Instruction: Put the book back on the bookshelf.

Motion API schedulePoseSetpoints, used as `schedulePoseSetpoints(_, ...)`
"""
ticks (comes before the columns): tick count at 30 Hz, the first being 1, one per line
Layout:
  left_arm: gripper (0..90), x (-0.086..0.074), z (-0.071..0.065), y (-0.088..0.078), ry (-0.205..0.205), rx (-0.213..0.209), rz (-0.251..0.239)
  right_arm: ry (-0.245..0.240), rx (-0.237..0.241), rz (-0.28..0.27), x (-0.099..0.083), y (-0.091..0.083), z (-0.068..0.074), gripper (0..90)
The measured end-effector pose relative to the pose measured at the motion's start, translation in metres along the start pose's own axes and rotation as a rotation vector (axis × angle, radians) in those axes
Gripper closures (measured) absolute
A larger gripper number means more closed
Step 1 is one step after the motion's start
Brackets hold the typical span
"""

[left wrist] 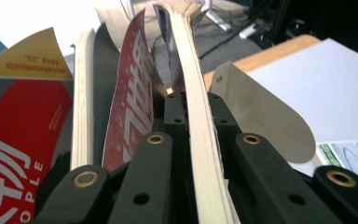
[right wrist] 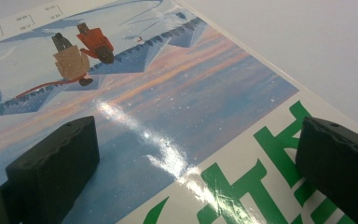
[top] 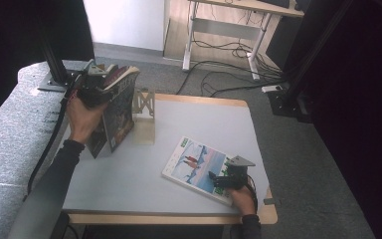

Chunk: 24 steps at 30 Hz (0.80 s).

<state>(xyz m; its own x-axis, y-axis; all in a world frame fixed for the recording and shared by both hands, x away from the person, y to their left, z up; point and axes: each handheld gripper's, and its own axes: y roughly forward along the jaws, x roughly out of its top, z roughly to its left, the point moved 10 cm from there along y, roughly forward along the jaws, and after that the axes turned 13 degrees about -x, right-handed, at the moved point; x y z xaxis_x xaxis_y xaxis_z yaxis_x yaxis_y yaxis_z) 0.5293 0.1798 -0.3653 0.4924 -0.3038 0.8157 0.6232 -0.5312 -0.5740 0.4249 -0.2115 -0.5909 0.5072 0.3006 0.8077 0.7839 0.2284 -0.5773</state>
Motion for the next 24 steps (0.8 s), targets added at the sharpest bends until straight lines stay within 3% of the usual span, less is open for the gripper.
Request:
schedulePoseSetpoints(4, 78.0, -0.004, -0.005, 0.000, 0.005, -0.019, 0.058, -0.001, 0.000, 0.000, 0.000, 0.000, 0.000, 0.0)
schedulePoseSetpoints(10, 81.4, -0.009, -0.005, -0.001, 0.011, 0.010, 0.120, -0.001, -0.001, 0.000, 0.000, 0.000, 0.000, 0.0)
schedulePoseSetpoints(24, 83.0, 0.007, 0.004, 0.008, -0.011, 0.064, -0.026, -0.001, 0.000, -0.001, 0.000, 0.000, 0.000, 0.0)
